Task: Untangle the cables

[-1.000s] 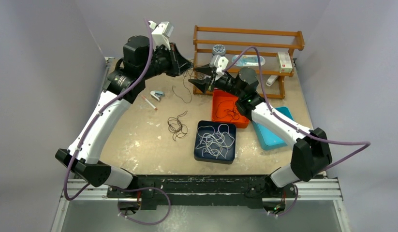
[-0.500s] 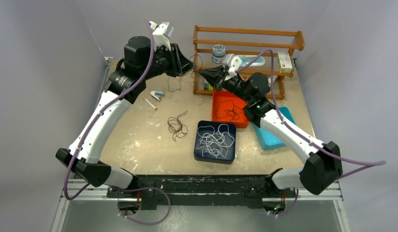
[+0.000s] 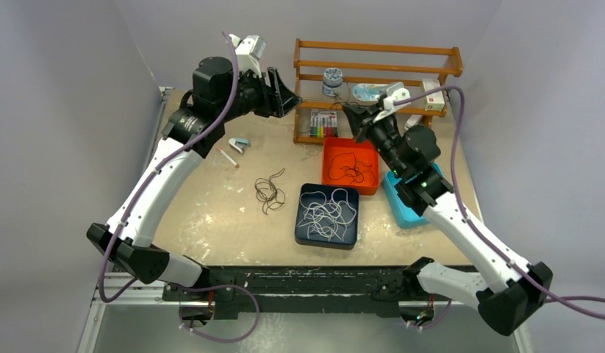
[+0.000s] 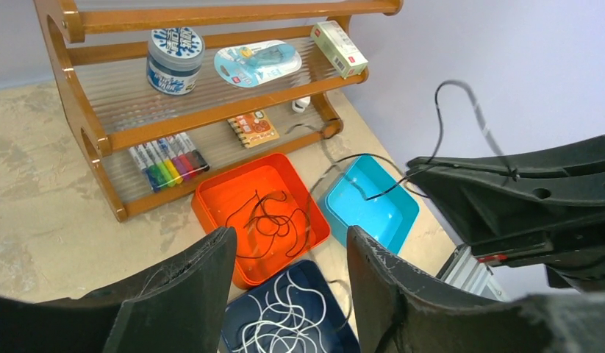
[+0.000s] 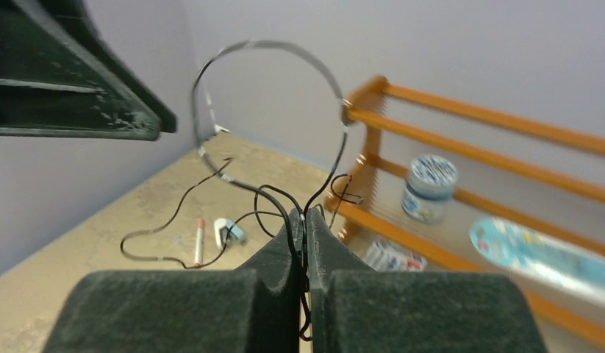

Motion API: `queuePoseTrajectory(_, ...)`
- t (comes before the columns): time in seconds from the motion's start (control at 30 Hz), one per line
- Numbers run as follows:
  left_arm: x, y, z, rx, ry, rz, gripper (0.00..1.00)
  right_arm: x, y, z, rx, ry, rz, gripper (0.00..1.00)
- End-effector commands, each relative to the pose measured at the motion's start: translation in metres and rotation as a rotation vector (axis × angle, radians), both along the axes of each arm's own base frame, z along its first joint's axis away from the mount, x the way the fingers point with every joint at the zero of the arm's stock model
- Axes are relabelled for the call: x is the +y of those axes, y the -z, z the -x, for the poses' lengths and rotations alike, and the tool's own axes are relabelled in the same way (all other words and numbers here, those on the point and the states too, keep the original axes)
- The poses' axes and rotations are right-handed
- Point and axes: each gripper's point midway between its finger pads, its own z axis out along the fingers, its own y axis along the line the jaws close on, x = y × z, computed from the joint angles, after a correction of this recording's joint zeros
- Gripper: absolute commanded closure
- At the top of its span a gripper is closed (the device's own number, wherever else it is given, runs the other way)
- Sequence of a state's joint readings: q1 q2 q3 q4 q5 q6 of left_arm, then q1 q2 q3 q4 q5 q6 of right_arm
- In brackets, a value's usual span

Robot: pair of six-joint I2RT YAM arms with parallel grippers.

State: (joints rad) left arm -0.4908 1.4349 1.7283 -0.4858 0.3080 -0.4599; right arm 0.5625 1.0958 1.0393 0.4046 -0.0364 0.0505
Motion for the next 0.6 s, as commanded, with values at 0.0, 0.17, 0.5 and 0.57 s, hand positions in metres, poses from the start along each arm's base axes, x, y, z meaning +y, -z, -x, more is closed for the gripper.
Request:
queuePoseTrajectory(0.0, 0.000, 0.007, -0.018, -0.028, -0.033, -0.008, 0.43, -0.056, 0.018, 0.008, 0.154, 0.249, -0.077, 1.00)
queuePoseTrajectory(0.17, -0.006, 0.033, -0.031, 0.018, -0.050, -0.010, 0.43, -0.102, 0.061, 0.027, 0.359, 0.455, -0.164, 1.00)
queuePoseTrajectory(0.5, -0.010, 0.052, -0.044, 0.050, -0.075, -0.011, 0.42, -0.188, 0.149, 0.075, 0.613, 0.935, -0.381, 1.00)
queuePoseTrajectory(0.57, -0.010, 0.055, -0.045, 0.057, -0.076, -0.016, 0.42, -0.197, 0.158, 0.081, 0.631, 1.000, -0.422, 1.00)
